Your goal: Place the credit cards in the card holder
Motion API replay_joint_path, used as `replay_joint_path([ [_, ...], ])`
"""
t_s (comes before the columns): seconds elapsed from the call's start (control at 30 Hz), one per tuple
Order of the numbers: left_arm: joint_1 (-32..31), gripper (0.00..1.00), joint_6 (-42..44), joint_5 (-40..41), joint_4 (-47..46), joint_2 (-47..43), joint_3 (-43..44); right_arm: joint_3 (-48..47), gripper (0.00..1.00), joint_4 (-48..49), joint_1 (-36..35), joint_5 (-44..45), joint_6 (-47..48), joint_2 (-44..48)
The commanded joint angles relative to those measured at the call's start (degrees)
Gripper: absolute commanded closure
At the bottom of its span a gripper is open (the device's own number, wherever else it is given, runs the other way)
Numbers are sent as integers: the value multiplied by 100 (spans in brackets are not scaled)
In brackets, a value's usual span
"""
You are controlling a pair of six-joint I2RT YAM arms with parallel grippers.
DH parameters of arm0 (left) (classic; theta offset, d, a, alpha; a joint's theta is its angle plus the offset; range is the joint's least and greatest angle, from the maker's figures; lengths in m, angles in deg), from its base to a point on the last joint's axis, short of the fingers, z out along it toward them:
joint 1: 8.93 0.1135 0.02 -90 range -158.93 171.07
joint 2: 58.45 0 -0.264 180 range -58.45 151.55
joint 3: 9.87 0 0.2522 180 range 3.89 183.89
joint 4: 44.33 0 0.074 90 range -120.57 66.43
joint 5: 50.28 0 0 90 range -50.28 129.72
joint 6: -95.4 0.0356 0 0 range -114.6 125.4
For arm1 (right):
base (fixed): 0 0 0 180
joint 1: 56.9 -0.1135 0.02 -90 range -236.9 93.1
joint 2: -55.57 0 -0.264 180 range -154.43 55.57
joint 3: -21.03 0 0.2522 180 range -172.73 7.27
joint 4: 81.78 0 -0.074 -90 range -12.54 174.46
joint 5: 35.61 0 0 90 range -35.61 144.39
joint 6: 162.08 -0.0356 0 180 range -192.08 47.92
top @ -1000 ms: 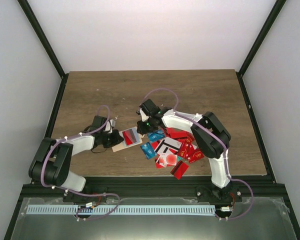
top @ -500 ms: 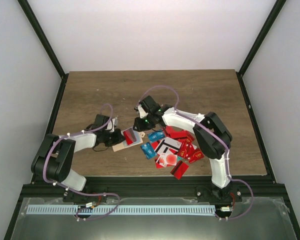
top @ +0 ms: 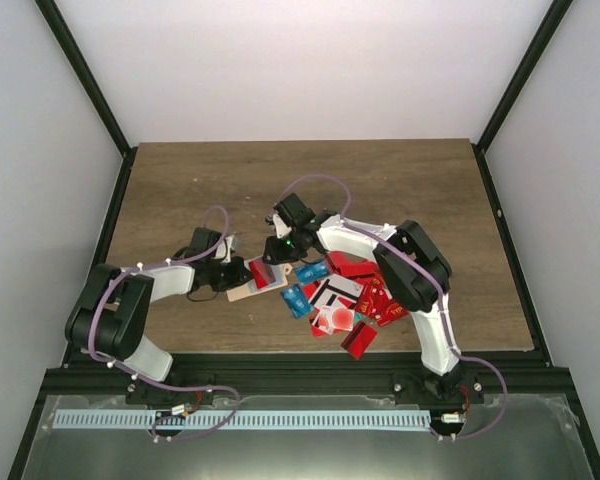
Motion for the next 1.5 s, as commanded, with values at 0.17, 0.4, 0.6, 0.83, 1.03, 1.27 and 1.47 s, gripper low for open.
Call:
replay_joint_path([
  [0.17,-65,96,126,101,18,275,19,-47,69,-59,37,163,5,29],
  [0.4,-90,96,118,143,35,255,-1,38,64,-58,37,233,1,89],
  [0.6,-100,96,118,171,31,265,-32,128,62,-60,38,287,17,173],
  [0.83,-107,96,113,180,31,247,-41,278,62,114,37,26,-43,209],
  [1.03,-129,96,101,197,31,275,-24,276,65,145,37,-7,-45,286],
  [1.27,-137,96,98,216,23,285,-22,212,67,73,-43,35,12,371],
  [1.47,-152,96,91,215,27,278,-6,148,68,64,-125,-87,33,332],
])
